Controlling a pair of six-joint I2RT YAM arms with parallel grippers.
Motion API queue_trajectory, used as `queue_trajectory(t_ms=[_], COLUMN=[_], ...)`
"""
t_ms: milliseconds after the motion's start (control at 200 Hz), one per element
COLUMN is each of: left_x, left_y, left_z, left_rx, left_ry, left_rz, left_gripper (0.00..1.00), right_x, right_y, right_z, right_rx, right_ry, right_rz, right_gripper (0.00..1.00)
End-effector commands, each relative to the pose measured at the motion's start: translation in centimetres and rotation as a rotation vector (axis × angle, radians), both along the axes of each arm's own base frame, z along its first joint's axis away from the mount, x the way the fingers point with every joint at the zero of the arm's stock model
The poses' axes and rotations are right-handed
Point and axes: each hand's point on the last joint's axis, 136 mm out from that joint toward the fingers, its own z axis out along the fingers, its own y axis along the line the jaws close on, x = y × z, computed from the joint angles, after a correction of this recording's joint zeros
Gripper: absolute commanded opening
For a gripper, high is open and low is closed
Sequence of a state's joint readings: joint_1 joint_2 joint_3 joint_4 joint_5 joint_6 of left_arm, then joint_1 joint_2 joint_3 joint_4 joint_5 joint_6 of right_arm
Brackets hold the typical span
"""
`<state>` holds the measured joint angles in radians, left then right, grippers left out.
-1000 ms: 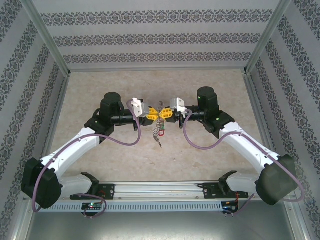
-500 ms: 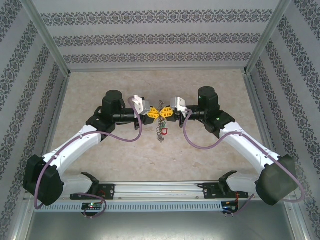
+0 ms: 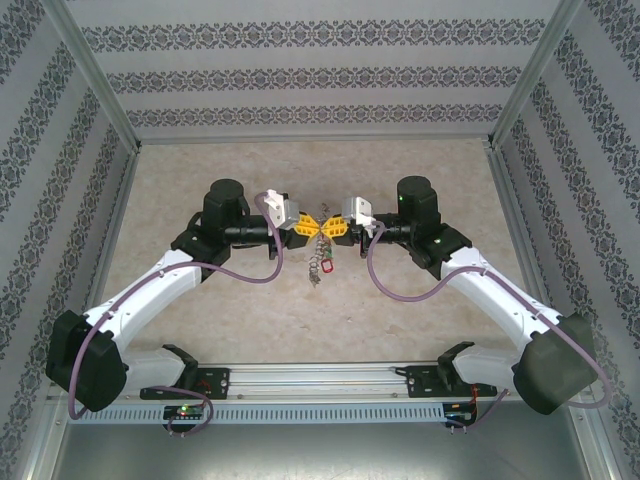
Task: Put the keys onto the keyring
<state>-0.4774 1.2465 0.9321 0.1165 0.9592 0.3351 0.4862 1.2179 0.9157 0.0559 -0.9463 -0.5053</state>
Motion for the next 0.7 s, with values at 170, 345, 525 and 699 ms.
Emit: queue_trajectory(t_ms=[170,345,525,699], left_x=[-0.32,-0.15,-0.04,0.24], left_y=[0.07,-0.04,0.0,0.16], left_z=[2.29,2.36,2.32,2.18], left_rx=[-0.046,-0.054,-0.064,-0.059], left_ry=[-0.032,-0.016,-0.015,-0.012], left_rz=[-0.026,-0.028,-0.014,0.009], left_gripper=[0.07,0.0,0.0,0.06], right_x=[-0.66,-0.9,-0.68,-0.8], right_y=[-0.13,0.33,0.73,0.82], right_z=[1.23,1.13,1.07,1.29], right_rx=[0.03,0.026,0.033,0.039], right_ry=[-0.067,-0.072,-0.068,-0.066], right_rz=[0.026,0.037,0.039,0.046], right_gripper=[0.0,0.0,0.0,0.0])
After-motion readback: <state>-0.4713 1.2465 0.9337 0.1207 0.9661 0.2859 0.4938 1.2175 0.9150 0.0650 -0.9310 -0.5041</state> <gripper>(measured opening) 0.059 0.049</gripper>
